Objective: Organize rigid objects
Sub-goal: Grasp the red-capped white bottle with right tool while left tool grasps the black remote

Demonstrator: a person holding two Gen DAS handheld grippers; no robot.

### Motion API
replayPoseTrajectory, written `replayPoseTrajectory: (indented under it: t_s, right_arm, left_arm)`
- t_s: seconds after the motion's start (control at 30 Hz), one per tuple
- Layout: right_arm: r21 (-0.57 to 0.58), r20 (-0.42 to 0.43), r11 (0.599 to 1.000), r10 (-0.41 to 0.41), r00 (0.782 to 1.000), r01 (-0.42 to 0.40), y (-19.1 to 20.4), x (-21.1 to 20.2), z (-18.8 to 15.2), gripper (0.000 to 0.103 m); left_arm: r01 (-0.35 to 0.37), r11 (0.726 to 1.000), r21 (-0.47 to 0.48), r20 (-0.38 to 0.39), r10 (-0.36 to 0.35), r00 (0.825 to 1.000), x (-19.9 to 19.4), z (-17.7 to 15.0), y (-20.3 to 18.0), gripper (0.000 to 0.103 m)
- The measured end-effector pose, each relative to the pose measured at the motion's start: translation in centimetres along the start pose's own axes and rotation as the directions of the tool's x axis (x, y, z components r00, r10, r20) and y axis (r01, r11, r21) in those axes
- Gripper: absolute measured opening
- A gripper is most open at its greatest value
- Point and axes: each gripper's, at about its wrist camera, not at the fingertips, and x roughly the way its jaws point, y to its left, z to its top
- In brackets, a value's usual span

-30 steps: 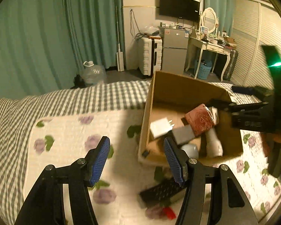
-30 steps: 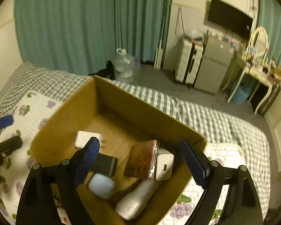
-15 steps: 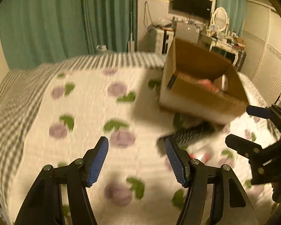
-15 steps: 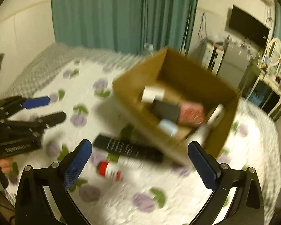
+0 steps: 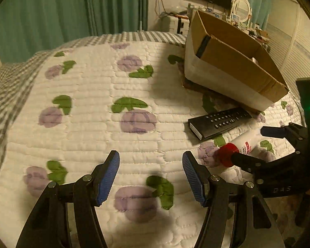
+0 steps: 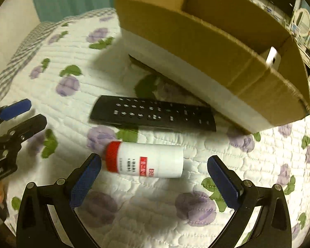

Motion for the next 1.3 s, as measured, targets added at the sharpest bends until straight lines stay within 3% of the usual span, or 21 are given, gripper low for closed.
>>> replayPoseTrajectory:
  t_s: [0.17, 0.23, 0.43, 0.57, 0.7, 0.8, 0.9, 1.07, 1.2, 1.3]
  right_arm:
    - [-0.008, -0.026, 1.000, 0.004, 1.000, -0.004, 0.4, 1.4, 0.4, 0.099]
    - [-0.011, -0.035, 1.000, 0.028, 0.999, -0.029, 0.3, 1.6, 0.4, 0.078]
    - [-0.073, 0.011, 0.996, 0.052, 0.999, -0.051, -0.3, -0.5, -0.1, 0.077]
    - [-0.013, 0.038, 1.000, 0.022, 0.999, -0.022, -3.7, -2.1, -0.2, 0.077]
    - [0.044, 0.053, 0.999, -0.007, 0.999, 0.004, -6.9, -3.4, -1.0, 0.077]
    - [0.075, 0.049, 0.997, -0.014, 0.999, 0.010, -8.5, -3.6, -1.7, 0.077]
    - [0.096, 0.050, 0.995, -0.010, 0.999, 0.006, -10.1, -4.0, -2.5, 0.077]
    - [0.114, 0.059, 0.993, 0.008, 0.998, -0.015, -11.6, -4.3, -2.8, 0.077]
    - [0.120, 0.078, 0.992, 0.024, 0.997, -0.033, -12.9, -5.2, -3.1, 0.077]
    - [0.125, 0.085, 0.991, 0.035, 0.996, -0.045, -12.7, -5.4, -2.9, 0.077]
  left_arm:
    - [0.011, 0.999, 0.044, -0.006, -0.010, 1.000, 0.5, 0.5, -0.7, 0.066]
    - [0.016, 0.998, 0.062, -0.008, -0.015, 1.000, 0.7, 0.8, -0.9, 0.066]
    - [0.073, 0.973, 0.219, -0.031, -0.068, 0.997, 1.9, 2.6, -3.3, 0.066]
    - [0.177, 0.915, 0.362, -0.073, -0.161, 0.984, 3.2, 4.1, -6.7, 0.066]
    - [0.199, 0.857, 0.476, -0.088, -0.179, 0.980, 4.8, 5.2, -10.6, 0.066]
    - [0.195, 0.825, 0.530, -0.108, -0.163, 0.981, 6.1, 5.3, -12.5, 0.066]
    - [0.146, 0.799, 0.583, -0.100, -0.108, 0.989, 7.5, 5.0, -14.0, 0.066]
    - [0.118, 0.802, 0.585, -0.089, -0.081, 0.993, 8.6, 4.3, -14.3, 0.063]
    - [0.147, 0.819, 0.555, -0.115, -0.099, 0.988, 7.5, 4.3, -13.9, 0.037]
    - [0.142, 0.820, 0.554, -0.130, -0.083, 0.988, 6.6, 4.2, -13.9, 0.030]
